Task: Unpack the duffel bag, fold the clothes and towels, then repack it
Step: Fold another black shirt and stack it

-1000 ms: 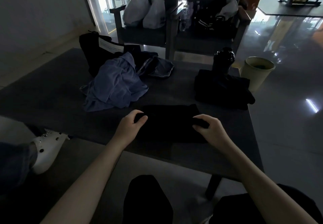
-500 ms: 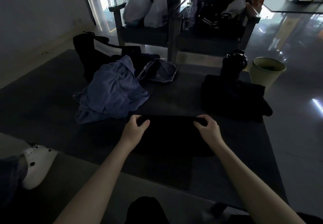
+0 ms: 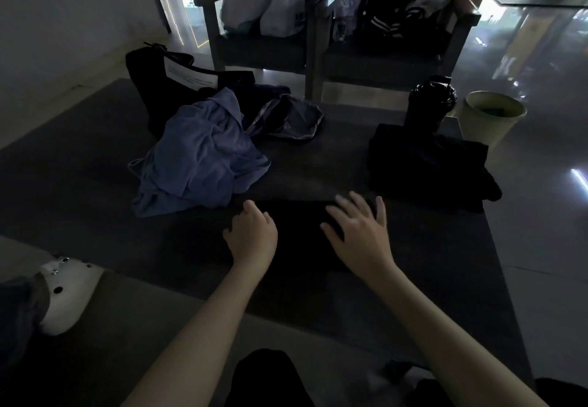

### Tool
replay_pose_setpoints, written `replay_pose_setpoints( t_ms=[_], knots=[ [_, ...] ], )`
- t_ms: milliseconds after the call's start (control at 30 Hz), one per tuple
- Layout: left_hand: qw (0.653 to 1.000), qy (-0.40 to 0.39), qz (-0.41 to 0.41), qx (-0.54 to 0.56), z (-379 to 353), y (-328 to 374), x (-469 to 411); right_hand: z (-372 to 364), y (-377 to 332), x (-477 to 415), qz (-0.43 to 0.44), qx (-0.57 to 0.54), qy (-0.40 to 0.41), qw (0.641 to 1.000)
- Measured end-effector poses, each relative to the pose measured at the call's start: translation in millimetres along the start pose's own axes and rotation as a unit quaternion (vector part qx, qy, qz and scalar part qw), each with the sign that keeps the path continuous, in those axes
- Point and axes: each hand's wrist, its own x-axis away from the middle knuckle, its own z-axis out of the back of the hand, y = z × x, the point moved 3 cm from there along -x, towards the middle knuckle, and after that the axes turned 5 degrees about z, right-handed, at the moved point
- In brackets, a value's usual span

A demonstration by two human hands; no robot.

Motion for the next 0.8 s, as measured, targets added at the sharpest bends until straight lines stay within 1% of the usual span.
replay_pose_setpoints(
  t_ms=[33,67,100,133,167,200,233,300,467,567,667,733,800],
  knots=[
    [1.0,0.005,0.008,-0.015,-1,0,0,-9,1,4,-0.001,0.004,-0.076,0.997],
    [1.0,0.013,0.004,-0.024,-1,0,0,-16,5,6,-0.015,-0.004,-0.131,0.991],
    [0.999,0.025,-0.023,-0.033,-1,1,0,-20,10,7,-0.031,-0.017,-0.16,0.986],
    [0.995,0.034,-0.073,-0.053,-2,3,1,-22,13,6,-0.041,-0.031,-0.172,0.984],
    [0.988,0.025,-0.128,-0.08,-5,4,2,-22,14,5,-0.044,-0.04,-0.177,0.983],
    [0.98,-0.001,-0.169,-0.102,-9,4,2,-23,14,5,-0.046,-0.042,-0.18,0.982],
    [0.977,-0.043,-0.179,-0.111,-15,2,1,-23,13,5,-0.048,-0.041,-0.181,0.982],
    [0.978,-0.114,-0.142,-0.102,-22,-2,-1,-23,14,7,-0.068,-0.036,-0.173,0.982],
    [0.976,-0.154,-0.113,-0.108,-18,-2,-4,-21,15,17,-0.162,-0.05,-0.168,0.971],
    [0.982,-0.146,-0.059,-0.102,-10,-4,1,-15,16,25,-0.202,-0.054,-0.172,0.963],
    [0.988,-0.126,-0.035,-0.083,-3,2,8,-5,14,30,-0.211,-0.05,-0.175,0.961],
    [0.989,-0.137,-0.02,-0.049,-3,6,9,1,11,32,-0.224,-0.086,-0.166,0.957],
    [0.989,-0.149,-0.005,-0.014,-3,6,9,8,10,34,-0.25,-0.166,-0.152,0.942]
  ],
)
